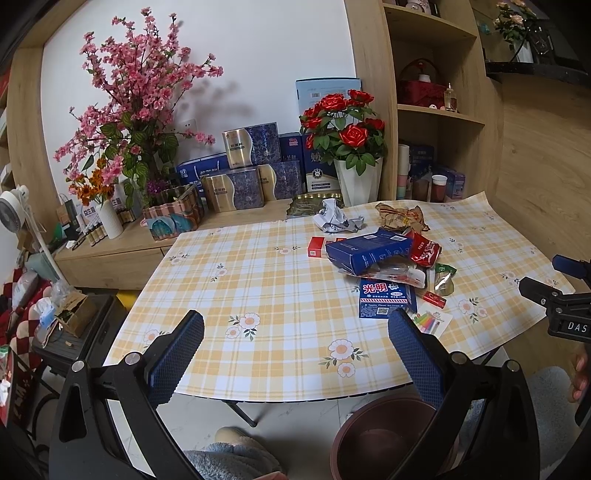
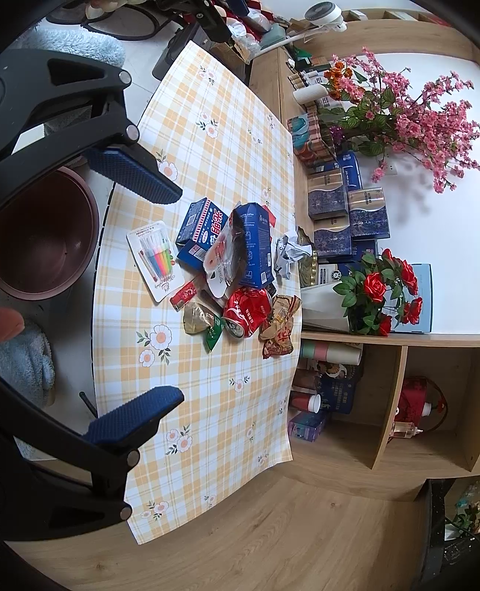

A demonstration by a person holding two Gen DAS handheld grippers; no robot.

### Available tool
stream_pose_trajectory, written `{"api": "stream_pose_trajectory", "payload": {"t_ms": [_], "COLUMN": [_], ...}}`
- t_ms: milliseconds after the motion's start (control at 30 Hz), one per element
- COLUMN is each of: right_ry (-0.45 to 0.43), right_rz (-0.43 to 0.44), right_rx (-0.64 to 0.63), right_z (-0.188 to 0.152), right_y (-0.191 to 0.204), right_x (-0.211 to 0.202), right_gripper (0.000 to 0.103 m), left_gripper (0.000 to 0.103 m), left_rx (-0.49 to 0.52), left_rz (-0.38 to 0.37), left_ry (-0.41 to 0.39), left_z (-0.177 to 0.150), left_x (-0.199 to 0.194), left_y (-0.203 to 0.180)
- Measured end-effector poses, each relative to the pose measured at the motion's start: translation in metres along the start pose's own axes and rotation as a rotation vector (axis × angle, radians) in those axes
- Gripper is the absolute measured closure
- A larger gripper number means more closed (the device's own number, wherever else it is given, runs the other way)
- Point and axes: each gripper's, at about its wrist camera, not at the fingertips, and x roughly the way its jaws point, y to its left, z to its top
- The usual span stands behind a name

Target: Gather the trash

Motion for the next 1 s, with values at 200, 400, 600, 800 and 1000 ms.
{"api": "stream_pose_trajectory", "payload": {"t_ms": [200,400,600,800,1000], "right_ry": [0.0,0.0,0.001,0.0,0.005], "right_rz": [-0.001,-0.001,-0.002,0.0,-0.008], "right_rx": [-0.001,-0.001,-0.001,0.0,-0.004], "right_z": [0.0003,0.0005,0.0003,0.0001,0.0059], "right_y": [-0.0009,-0.0011,0.002,0.0002,0.0024], "right_x": [0.0016,0.0013,0.0033,0.0026,0.0023], "right_gripper": [0.006,0.006,0.006,0.006,0.006], "left_gripper": [0.005,0.005,0.005,0.005,0.005], "left_rx": [-0.001,0.001,0.0,0.0,-0.01], "left_rz": [0.001,0.003,0.003,0.002,-0.005], "left_ry": [-0.003,-0.004,-0.002,-0.003,-0.012], "left_z": [-0.0028,0.0005,0.0013,0.0013,0.0052], "left_x": [0.001,-0.0018,-0.0018,-0.0018,-0.0057], "left_y": [0.0047,0.0027,0.0027,0.003,0.0029]}}
